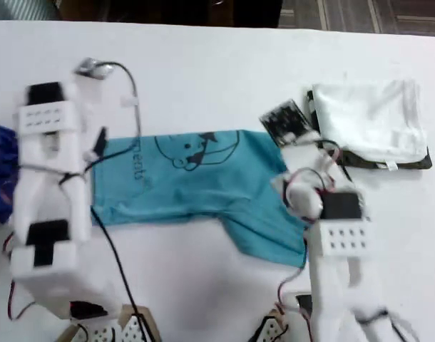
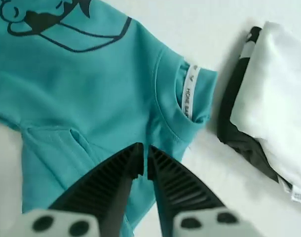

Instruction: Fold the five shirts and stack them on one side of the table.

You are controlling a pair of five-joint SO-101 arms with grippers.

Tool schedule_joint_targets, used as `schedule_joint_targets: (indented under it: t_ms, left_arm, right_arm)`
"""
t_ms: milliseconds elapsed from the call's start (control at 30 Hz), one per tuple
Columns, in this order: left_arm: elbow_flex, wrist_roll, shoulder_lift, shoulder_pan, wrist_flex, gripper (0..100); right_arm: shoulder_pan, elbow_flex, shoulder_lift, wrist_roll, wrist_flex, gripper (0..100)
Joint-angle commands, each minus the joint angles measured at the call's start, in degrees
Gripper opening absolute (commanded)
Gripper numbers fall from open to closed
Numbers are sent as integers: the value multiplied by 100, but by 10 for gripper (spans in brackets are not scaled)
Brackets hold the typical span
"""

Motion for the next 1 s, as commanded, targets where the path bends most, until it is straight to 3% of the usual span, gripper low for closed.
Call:
schedule_joint_targets:
  t_ms: [0,200,733,967]
  left_arm:
    - [-435,246,686,255,-316,28]
    - [-1349,352,1626,237,-105,28]
    - [-2466,369,2901,211,-114,28]
    - [-3688,343,4018,-255,-26,28]
  right_arm:
    - [-127,-589,1095,-299,-549,21]
    - [-101,-1635,2659,-580,-479,21]
    - [-92,-2910,4330,-580,-479,21]
    - [-92,-3393,5147,-580,-479,21]
